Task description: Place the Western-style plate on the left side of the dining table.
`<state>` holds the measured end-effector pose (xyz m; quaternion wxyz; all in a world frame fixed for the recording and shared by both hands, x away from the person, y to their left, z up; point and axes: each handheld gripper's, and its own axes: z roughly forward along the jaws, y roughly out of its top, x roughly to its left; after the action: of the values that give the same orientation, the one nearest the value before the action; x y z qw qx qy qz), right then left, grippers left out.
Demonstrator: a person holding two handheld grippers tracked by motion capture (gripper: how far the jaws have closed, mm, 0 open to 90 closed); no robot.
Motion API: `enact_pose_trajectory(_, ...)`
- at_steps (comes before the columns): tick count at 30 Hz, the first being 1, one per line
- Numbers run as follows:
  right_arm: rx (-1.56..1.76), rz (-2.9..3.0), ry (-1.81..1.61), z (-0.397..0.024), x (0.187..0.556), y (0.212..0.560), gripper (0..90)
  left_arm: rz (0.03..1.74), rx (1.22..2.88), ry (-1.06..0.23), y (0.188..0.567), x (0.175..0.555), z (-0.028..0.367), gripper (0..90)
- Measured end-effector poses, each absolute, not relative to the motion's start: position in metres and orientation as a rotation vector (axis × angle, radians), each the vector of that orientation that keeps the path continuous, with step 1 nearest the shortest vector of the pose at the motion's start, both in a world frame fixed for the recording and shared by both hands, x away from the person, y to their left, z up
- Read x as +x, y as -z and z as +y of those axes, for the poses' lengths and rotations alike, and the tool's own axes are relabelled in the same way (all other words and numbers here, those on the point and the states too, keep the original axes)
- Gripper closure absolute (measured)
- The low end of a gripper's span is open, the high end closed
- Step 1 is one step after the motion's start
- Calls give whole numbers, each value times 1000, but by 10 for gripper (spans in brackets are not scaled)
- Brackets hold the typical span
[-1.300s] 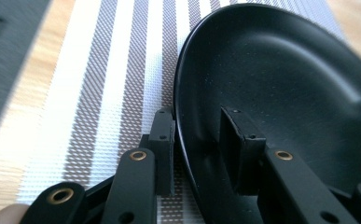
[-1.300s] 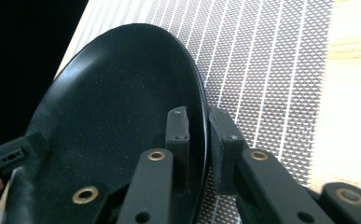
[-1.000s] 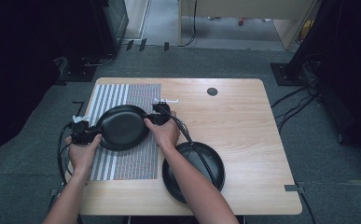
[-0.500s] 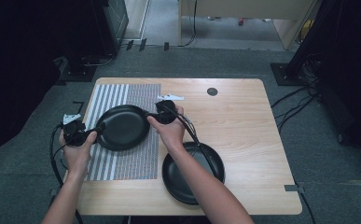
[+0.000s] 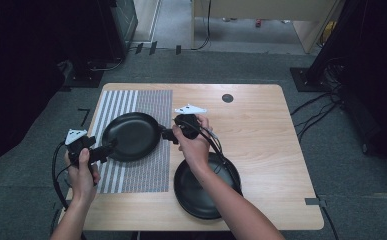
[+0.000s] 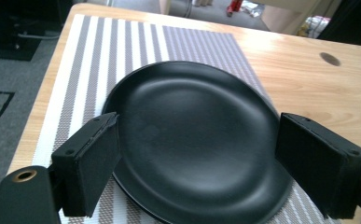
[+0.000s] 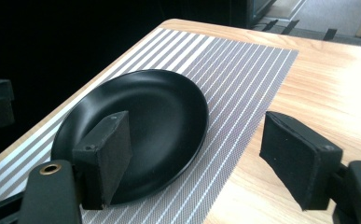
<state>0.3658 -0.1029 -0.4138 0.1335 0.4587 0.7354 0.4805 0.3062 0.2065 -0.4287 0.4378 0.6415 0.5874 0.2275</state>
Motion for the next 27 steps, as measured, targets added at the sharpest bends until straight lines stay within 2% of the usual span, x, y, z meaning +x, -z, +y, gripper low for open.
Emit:
enact_pose_trajectory(14, 1246, 2114, -1366, -154, 320, 409, 240, 1360, 1583, -517, 427, 269, 196, 133)
enact_pose_trajectory(27, 1274, 2057, -1367, -200, 287, 414, 235, 1320, 1593, -557, 432, 242, 185, 133)
